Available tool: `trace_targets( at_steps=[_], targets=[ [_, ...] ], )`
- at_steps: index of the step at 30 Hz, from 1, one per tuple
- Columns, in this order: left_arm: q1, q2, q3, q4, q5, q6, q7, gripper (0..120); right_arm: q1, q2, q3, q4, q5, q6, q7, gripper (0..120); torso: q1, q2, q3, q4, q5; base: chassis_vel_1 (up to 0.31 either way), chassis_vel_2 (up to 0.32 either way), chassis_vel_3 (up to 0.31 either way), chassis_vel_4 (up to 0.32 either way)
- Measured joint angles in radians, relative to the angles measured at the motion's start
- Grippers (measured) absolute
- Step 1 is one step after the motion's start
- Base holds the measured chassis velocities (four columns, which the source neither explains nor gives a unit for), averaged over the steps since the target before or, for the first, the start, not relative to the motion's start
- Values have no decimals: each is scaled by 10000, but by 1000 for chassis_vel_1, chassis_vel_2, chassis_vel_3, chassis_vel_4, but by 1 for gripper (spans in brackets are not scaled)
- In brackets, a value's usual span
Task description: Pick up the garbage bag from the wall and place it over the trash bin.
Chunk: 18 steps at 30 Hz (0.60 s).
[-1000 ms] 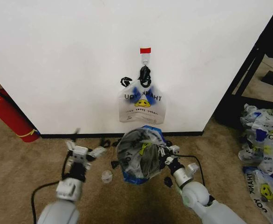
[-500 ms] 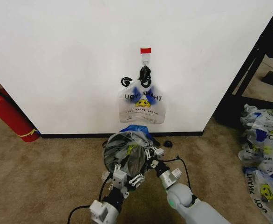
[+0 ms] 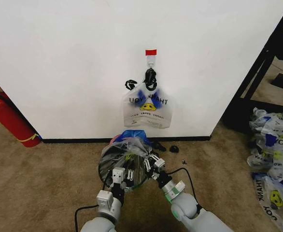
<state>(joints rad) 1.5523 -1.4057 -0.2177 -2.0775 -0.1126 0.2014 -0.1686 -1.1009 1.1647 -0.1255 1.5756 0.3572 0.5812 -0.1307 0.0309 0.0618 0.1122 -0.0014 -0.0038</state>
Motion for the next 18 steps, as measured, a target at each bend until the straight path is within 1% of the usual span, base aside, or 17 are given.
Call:
trace_targets(
  at_steps=[2,4,5,6,10,12,13,18],
  targets=[
    [-124,-123,-81,248,333,67,-267,0,-158,-32,23,169,-71,84,-144,0,0,0,0,0,0,0,0,0,0],
    [-194,-205,-205,474,911,74,-392,0,-301,-61,61,262,-176,126,-251,0,0,0,0,-1,0,0,0,0,0],
    [-209,-247,-293,600,1388,74,-427,0,-370,-70,99,296,-230,171,-320,0,0,0,0,0,0,0,0,0,0],
    [-209,-247,-293,600,1388,74,-427,0,-370,-70,99,296,-230,171,-320,0,0,0,0,0,0,0,0,0,0],
    [-236,-402,-533,881,2404,73,-495,0,-512,-110,71,408,-268,239,-436,0,0,0,0,-1,0,0,0,0,0],
    [-302,-509,-671,1060,2845,61,-509,0,-570,-127,9,490,-285,258,-528,0,0,1,0,4,1,0,0,0,0],
    [-377,-554,-723,1183,3030,58,-520,0,-656,-143,-9,569,-308,276,-593,0,0,1,0,3,0,0,0,0,0],
    [-591,-653,-785,1580,3253,120,-561,0,-962,-190,-19,865,-343,281,-715,0,0,2,0,0,0,0,0,0,0]
  ],
)
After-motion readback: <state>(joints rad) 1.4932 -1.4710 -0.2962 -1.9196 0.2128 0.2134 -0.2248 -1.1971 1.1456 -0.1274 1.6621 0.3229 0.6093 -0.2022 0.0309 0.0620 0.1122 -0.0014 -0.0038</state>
